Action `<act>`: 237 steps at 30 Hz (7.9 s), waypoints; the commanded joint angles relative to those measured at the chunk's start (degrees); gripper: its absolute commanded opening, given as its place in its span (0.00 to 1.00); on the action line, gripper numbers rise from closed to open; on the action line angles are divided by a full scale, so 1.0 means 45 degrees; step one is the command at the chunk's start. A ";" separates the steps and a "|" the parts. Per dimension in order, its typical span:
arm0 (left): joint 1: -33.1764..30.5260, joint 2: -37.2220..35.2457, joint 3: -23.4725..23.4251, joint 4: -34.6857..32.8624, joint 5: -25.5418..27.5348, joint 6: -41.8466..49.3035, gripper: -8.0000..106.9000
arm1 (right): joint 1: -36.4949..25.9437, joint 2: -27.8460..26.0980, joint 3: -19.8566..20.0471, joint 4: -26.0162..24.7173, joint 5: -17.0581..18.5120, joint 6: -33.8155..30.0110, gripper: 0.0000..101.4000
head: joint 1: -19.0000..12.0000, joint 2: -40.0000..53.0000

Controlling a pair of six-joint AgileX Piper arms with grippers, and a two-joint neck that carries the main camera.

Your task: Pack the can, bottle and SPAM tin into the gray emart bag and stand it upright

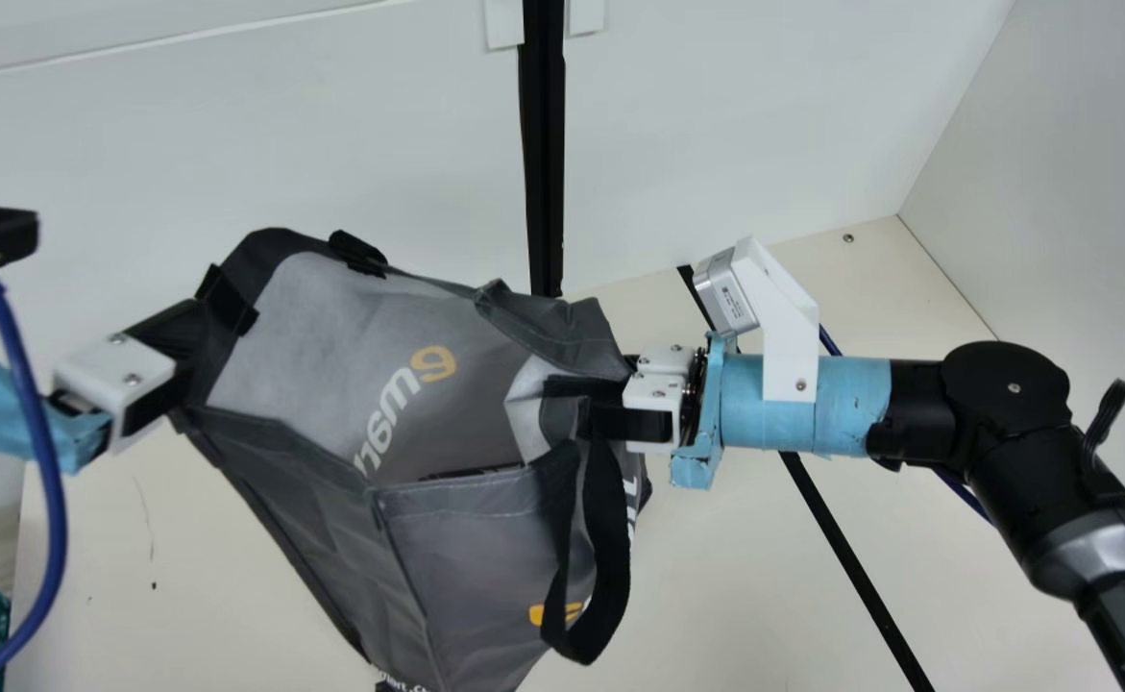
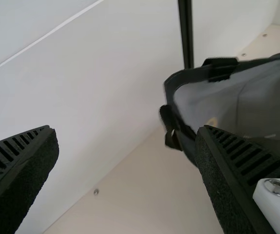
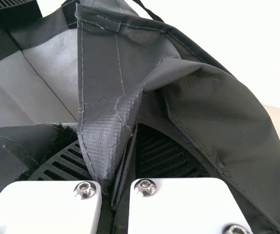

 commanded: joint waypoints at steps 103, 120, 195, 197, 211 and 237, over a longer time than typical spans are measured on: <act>0.2134 -0.7722 0.8639 0.7128 -0.0350 -0.7491 0.85 | -0.4285 -0.0613 -0.2657 -0.4608 -0.0515 0.0759 0.00 | -0.0289 -0.0011; 0.2134 -0.7722 0.8639 0.7128 -0.0350 -0.7491 0.85 | -0.6941 -0.0172 -0.3943 -0.6102 -0.1210 0.0673 0.00 | -0.0289 -0.0011; 0.2134 -0.7722 0.8639 0.7128 -0.0350 -0.7491 0.85 | -1.0895 0.3139 -1.0761 -0.7953 -0.1376 0.2201 0.94 | -0.0289 -0.0011; 0.2134 -0.7722 0.8639 0.7128 -0.0350 -0.7491 0.85 | -1.0833 0.3143 -1.0974 -0.7850 -0.1388 0.2228 0.94 | -0.0289 -0.0011; 0.2134 -0.7722 0.8639 0.7128 -0.0350 -0.7491 0.85 | -1.0024 0.3184 -1.2274 -0.7226 -0.1262 0.2542 0.94 | -0.0289 -0.0011; 0.2134 -0.7722 0.8639 0.7128 -0.0350 -0.7491 0.85 | -0.5901 0.1445 -1.1277 -0.7091 -0.0588 0.2953 0.94 | -0.0289 -0.0011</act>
